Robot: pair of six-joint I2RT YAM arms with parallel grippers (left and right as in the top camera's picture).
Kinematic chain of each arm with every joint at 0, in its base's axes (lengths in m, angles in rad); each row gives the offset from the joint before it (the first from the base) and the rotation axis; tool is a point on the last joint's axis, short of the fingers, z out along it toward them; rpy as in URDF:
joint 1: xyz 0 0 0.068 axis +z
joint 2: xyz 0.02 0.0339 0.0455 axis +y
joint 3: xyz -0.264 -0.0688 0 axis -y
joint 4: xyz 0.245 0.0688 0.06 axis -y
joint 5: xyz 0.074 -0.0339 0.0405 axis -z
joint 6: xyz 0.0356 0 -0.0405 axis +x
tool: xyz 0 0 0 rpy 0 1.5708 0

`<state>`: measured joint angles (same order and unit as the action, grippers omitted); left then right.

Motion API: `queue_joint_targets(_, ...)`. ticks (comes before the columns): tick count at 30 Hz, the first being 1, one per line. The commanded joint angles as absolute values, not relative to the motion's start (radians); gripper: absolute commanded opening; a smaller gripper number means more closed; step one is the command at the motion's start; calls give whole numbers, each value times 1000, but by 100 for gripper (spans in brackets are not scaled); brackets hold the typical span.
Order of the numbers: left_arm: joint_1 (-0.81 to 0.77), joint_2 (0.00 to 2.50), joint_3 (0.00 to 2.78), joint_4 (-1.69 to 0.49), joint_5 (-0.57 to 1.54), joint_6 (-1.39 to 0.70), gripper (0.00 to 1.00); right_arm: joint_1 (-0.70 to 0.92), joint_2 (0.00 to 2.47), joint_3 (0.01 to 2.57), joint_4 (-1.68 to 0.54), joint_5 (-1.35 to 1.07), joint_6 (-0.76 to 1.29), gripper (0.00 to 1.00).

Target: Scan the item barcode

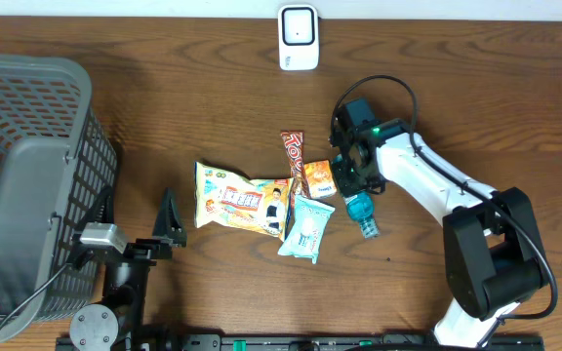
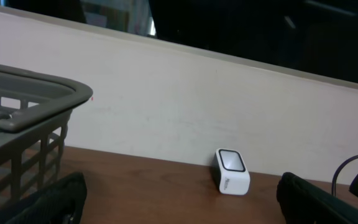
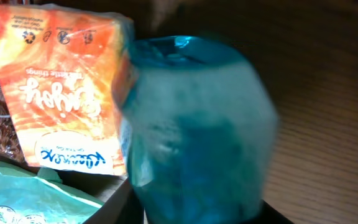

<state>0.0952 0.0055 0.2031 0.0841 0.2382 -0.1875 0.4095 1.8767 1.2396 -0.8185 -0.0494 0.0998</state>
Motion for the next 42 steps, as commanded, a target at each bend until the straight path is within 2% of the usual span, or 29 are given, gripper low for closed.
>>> queue_joint_targets(1, 92, 4, 198, 86, 250, -199, 98, 401, 1891, 1231, -816, -67, 98, 38)
queue_joint_targets(3, 92, 4, 198, 81, 250, -199, 98, 401, 1891, 1231, -815, -71, 100, 38)
queue_joint_targets(4, 92, 4, 198, 78, 250, -199, 98, 401, 1891, 1231, -815, -75, 100, 35)
queue_joint_targets(6, 92, 4, 198, 56, 250, -199, 98, 401, 1891, 1231, -815, -137, 100, 21)
queue_joint_targets(8, 92, 4, 198, 45, 250, -199, 98, 402, 1891, 1231, -814, -182, 100, 18)
queue_joint_targets(10, 92, 4, 198, 38, 250, -199, 98, 404, 1891, 1231, -807, -194, 101, 19)
queue_joint_targets(11, 92, 4, 198, 38, 250, -199, 98, 405, 1891, 1229, -799, -193, 105, 24)
queue_joint_targets(13, 92, 4, 198, 38, 250, -199, 98, 408, 1892, 1227, -788, -193, 109, 28)
queue_joint_targets(17, 92, 4, 198, 38, 250, -199, 98, 408, 1892, 1226, -752, -189, 169, 21)
queue_joint_targets(20, 92, 4, 198, 38, 250, -199, 98, 414, 1893, 1216, -732, -183, 171, 27)
queue_joint_targets(25, 92, 4, 198, 38, 250, -200, 98, 433, 1893, 1170, -692, -178, 181, 31)
queue_joint_targets(27, 92, 4, 198, 38, 250, -200, 98, 441, 1893, 1153, -676, -170, 195, 28)
queue_joint_targets(30, 92, 4, 198, 38, 250, -200, 98, 453, 1893, 1126, -637, -162, 214, 17)
queue_joint_targets(33, 92, 4, 198, 23, 251, -199, 98, 452, 1893, 1124, -626, -164, 233, 1)
queue_joint_targets(42, 92, 12, 187, -30, 283, -200, 98, 440, 1832, 1145, -678, -175, 239, 1)
